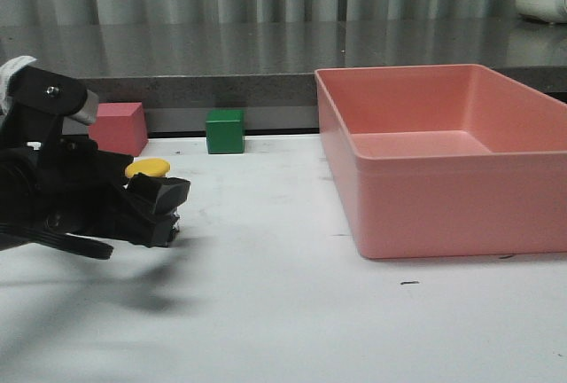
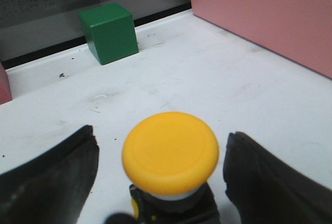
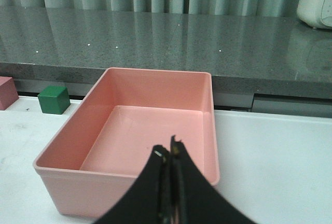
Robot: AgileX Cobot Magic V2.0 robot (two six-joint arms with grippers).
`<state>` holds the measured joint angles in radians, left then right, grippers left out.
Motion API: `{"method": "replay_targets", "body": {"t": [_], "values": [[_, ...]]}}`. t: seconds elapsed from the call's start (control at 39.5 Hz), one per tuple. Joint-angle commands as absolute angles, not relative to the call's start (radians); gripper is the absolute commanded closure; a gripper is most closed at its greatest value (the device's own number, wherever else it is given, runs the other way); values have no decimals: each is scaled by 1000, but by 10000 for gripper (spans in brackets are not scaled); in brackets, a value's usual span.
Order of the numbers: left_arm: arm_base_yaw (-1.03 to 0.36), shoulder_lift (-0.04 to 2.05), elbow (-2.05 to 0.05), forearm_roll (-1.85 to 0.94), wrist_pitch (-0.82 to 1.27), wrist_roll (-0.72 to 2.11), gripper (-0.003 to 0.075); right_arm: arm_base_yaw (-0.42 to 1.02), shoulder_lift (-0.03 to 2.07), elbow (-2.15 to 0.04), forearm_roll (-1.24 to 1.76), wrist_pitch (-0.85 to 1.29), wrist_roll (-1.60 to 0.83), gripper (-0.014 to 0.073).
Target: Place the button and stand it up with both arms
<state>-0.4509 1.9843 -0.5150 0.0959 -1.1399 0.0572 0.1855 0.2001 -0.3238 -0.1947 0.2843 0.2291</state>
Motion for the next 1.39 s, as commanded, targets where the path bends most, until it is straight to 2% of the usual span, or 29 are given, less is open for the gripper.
{"method": "replay_targets", "body": {"t": [0.0,0.13,0.38,0.56,0.81,0.91,1.01,1.27,1.34,1.37], "values": [[-451,1945,-524,85,-1246,56,202,183,211,-350,-214,201,221,664],[-451,1877,-524,87,-1162,56,202,183,211,-350,-214,201,221,664],[-455,1561,-547,130,-735,-23,206,183,211,-350,-214,201,221,664],[-455,1342,-548,130,-526,-117,206,183,211,-350,-214,201,221,664],[-455,1017,-600,114,0,-128,221,183,211,-350,-214,201,221,664],[-455,891,-635,97,156,-128,290,183,211,-350,-214,201,221,664],[-455,768,-646,97,250,-128,400,183,211,-350,-214,201,221,664],[-455,510,-646,97,282,-128,676,183,211,-350,-214,201,221,664],[-455,459,-646,97,291,-128,741,183,211,-350,-214,201,221,664],[-455,450,-646,97,297,-128,741,183,211,-350,-214,201,221,664]]}}
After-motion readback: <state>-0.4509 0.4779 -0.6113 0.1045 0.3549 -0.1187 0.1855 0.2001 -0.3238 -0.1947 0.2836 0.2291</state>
